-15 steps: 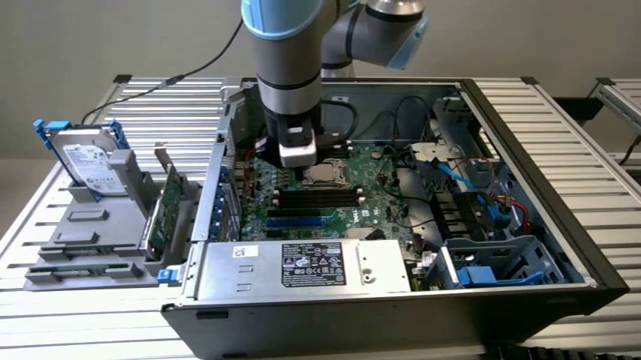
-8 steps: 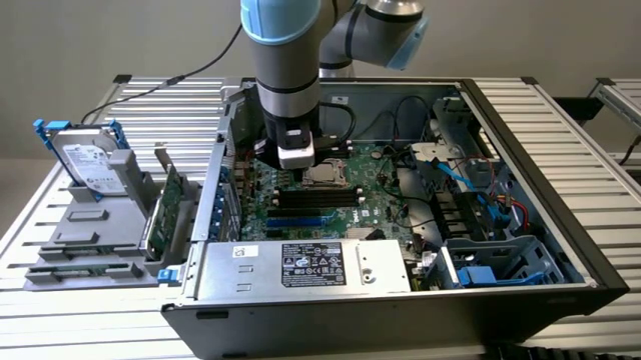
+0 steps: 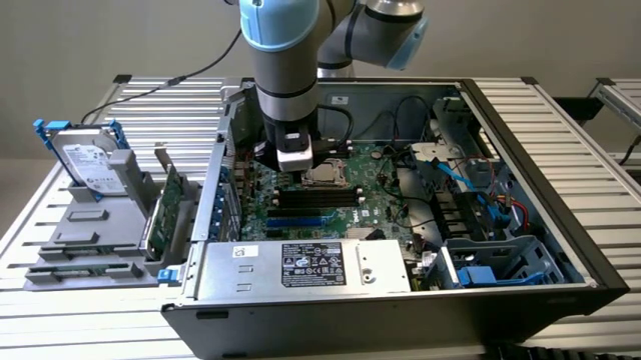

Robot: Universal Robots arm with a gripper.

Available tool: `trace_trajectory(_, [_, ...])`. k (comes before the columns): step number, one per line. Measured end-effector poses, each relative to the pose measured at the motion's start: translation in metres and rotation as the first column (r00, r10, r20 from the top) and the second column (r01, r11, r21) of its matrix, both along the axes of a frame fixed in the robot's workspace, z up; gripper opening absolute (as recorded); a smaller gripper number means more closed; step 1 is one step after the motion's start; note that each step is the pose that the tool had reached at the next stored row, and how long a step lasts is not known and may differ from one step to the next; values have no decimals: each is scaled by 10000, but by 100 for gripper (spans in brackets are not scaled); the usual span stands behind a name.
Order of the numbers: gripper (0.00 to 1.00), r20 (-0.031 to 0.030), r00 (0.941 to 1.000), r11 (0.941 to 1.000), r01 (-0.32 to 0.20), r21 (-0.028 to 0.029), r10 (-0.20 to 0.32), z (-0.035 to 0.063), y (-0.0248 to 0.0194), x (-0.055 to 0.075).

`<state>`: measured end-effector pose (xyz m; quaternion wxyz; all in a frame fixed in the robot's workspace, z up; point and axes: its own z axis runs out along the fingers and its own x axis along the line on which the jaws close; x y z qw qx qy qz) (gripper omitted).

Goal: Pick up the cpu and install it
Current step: 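Install the first cpu locking lever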

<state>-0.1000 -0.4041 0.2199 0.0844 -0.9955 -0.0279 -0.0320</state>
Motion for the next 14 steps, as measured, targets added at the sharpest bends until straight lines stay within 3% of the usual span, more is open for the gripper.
trace_trajectory(7, [11, 0, 10000, 10000, 0, 0, 0, -49, 28, -6])
trace_trajectory(14, [11, -1, 10000, 10000, 0, 3, 0, -60, 29, -21])
